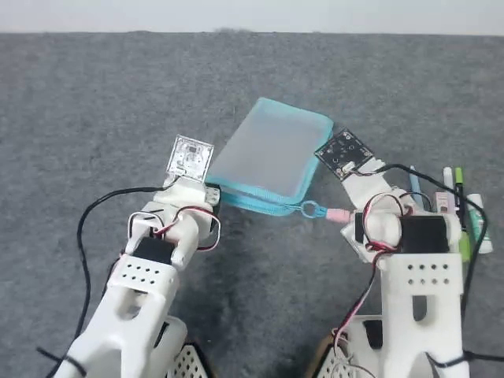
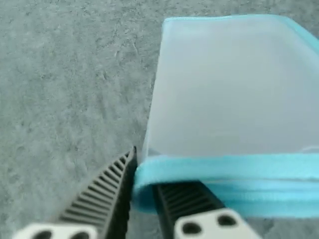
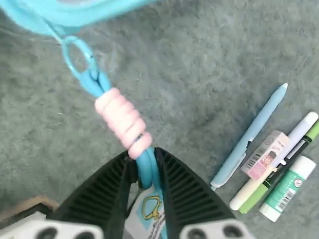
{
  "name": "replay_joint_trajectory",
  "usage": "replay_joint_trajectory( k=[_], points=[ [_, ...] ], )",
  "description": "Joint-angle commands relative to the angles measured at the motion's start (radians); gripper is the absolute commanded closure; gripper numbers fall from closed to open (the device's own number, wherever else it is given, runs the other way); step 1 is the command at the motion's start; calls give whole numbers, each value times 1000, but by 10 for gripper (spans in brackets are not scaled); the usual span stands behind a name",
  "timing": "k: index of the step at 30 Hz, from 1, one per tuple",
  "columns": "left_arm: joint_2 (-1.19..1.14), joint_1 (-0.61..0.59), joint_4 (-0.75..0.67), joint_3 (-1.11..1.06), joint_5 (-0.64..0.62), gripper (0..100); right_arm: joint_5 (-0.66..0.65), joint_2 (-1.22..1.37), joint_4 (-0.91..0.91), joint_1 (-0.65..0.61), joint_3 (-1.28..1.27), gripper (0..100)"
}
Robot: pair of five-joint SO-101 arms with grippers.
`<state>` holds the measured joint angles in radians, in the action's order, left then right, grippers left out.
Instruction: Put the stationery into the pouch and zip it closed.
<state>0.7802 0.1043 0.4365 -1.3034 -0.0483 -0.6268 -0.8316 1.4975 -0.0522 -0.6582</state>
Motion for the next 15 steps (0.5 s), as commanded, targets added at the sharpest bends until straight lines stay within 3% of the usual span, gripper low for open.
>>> replay_joint_trajectory(
  k=[1,12,15],
  points=[
    [-3,-35,29,42,-60,989,-9,-19,-71,70,-28,993],
    [-3,-35,25,44,-83,989,-20,-21,-61,71,-144,989],
    [-3,-35,25,47,-83,989,-14,-33,18,51,-130,898]
  ],
)
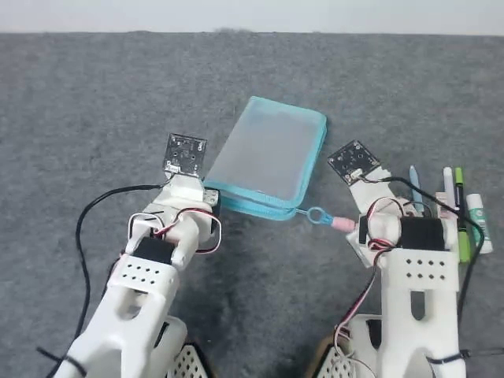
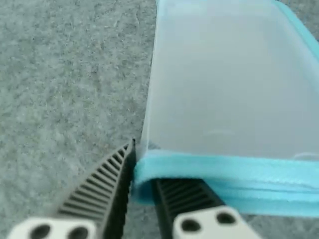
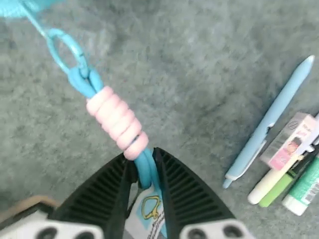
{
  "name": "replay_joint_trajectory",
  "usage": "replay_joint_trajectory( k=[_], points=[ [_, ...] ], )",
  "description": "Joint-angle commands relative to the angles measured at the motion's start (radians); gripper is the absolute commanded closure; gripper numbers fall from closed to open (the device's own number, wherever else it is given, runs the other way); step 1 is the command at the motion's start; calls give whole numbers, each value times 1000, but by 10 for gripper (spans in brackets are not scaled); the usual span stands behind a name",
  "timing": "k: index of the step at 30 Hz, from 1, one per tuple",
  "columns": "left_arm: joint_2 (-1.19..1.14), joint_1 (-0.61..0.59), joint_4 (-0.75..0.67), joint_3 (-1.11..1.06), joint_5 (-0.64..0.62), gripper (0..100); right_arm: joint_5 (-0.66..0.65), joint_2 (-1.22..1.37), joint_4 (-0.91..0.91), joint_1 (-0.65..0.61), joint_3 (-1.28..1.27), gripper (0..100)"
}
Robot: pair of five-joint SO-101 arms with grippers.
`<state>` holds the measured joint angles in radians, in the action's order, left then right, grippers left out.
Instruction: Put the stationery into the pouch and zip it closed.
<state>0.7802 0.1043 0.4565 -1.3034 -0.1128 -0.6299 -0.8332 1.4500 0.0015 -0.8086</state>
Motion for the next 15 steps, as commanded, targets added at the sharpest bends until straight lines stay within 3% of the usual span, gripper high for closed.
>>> replay_joint_trajectory(
  k=[1,6,15],
  points=[
    [-3,-35,5,48,-18,989,-8,-31,90,-2,34,851],
    [-3,-35,5,48,-18,989,-17,-21,183,94,92,680],
    [-9,-34,6,48,-18,988,-244,114,7,410,115,760]
  ],
)
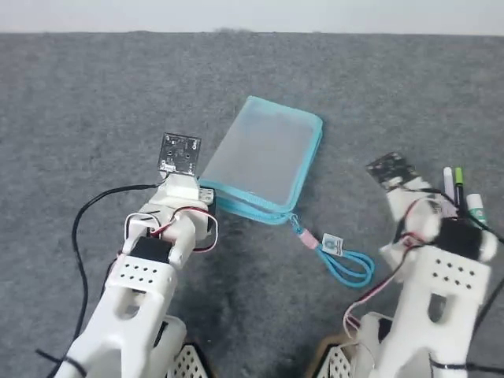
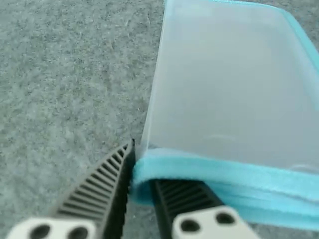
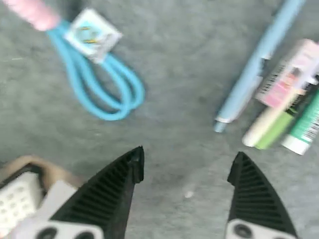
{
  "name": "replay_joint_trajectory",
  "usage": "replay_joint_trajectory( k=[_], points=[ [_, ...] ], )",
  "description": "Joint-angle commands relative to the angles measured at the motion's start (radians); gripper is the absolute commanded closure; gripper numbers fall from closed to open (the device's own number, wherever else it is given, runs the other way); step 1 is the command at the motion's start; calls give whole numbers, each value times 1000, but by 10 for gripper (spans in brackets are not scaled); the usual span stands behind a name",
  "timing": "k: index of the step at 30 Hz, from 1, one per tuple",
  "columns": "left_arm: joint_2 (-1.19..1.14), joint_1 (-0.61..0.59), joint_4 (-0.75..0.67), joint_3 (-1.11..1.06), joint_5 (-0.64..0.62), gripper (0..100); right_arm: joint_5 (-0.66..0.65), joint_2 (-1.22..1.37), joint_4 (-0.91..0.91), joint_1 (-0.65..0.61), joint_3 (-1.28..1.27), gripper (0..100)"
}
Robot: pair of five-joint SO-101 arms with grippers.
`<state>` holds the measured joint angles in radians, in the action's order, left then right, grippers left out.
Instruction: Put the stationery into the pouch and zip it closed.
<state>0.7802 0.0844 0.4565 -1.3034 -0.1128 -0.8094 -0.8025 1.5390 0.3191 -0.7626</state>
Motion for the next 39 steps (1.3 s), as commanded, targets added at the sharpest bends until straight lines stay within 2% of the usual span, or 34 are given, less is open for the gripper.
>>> replay_joint_trajectory(
  k=[1,8,15,19,25,34,38,39],
  points=[
    [-9,-11,6,48,-18,988,-81,143,-108,122,87,760],
    [-11,91,11,47,-14,988,-112,647,-127,252,465,760],
    [-11,92,3,38,-12,988,-163,1033,-127,358,821,765],
    [-11,97,3,36,-12,988,-213,1193,-125,409,976,834],
    [-11,97,3,36,-12,988,-224,1333,-125,427,1083,854],
    [-11,98,3,36,-12,988,-221,1425,-136,427,1092,863],
    [-11,98,3,36,-12,988,-178,1420,-127,432,1092,998],
    [-11,98,3,36,-12,988,-149,1412,-127,440,1092,987]
  ],
)
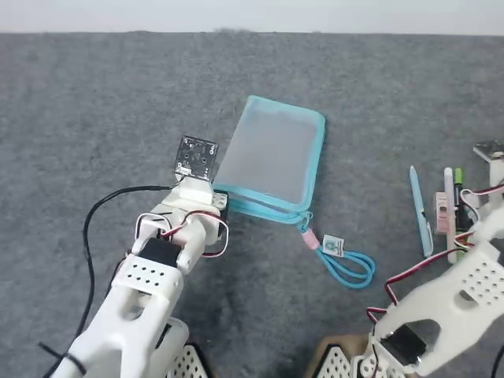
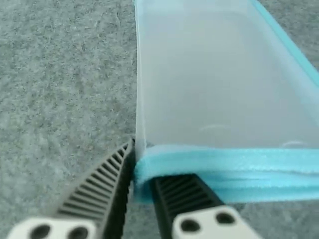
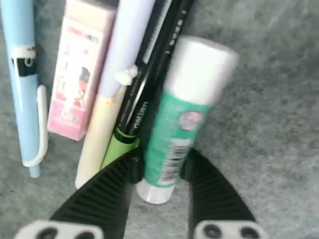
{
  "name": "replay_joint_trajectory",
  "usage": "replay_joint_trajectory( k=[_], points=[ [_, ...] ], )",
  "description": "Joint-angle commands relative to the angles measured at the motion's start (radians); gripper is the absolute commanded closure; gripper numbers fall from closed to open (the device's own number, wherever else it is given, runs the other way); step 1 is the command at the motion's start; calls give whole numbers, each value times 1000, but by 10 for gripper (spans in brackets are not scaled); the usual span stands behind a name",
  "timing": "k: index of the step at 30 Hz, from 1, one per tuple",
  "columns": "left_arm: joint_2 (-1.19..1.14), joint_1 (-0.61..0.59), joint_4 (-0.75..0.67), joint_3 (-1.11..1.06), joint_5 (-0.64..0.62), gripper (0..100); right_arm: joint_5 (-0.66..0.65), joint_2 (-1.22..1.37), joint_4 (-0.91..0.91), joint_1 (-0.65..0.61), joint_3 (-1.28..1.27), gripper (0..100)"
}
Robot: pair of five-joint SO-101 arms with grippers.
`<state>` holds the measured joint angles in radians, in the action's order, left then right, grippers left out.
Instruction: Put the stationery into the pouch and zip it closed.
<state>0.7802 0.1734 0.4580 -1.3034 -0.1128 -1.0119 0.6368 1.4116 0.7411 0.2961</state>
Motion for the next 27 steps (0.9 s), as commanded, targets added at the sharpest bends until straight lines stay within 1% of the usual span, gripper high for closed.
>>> replay_joint_trajectory(
  k=[1,2,4,8,11,13,15,18,20,22,25,27],
  points=[
    [-11,9,2,36,-12,988,74,-41,1,24,34,983],
    [-11,9,2,36,-14,988,94,-64,2,27,34,997],
    [-11,9,-9,36,-17,988,123,-122,48,33,34,991],
    [-12,11,-43,30,-18,988,144,-312,219,-13,32,992],
    [-12,11,-43,30,-18,988,150,-478,314,-87,28,992],
    [-12,11,-44,30,-18,988,178,-585,375,-154,26,992],
    [-12,11,-44,30,-18,988,218,-697,383,-232,-26,992],
    [-12,11,-44,30,-18,988,275,-881,381,-414,-218,992],
    [-12,11,-44,30,-18,988,319,-1006,378,-573,-367,992],
    [-12,11,-44,30,-18,988,391,-1130,374,-736,-489,992],
    [-12,11,-46,31,-18,988,497,-1274,374,-978,-621,992],
    [-12,11,-46,35,-18,988,557,-1326,374,-1124,-695,992]
  ],
)
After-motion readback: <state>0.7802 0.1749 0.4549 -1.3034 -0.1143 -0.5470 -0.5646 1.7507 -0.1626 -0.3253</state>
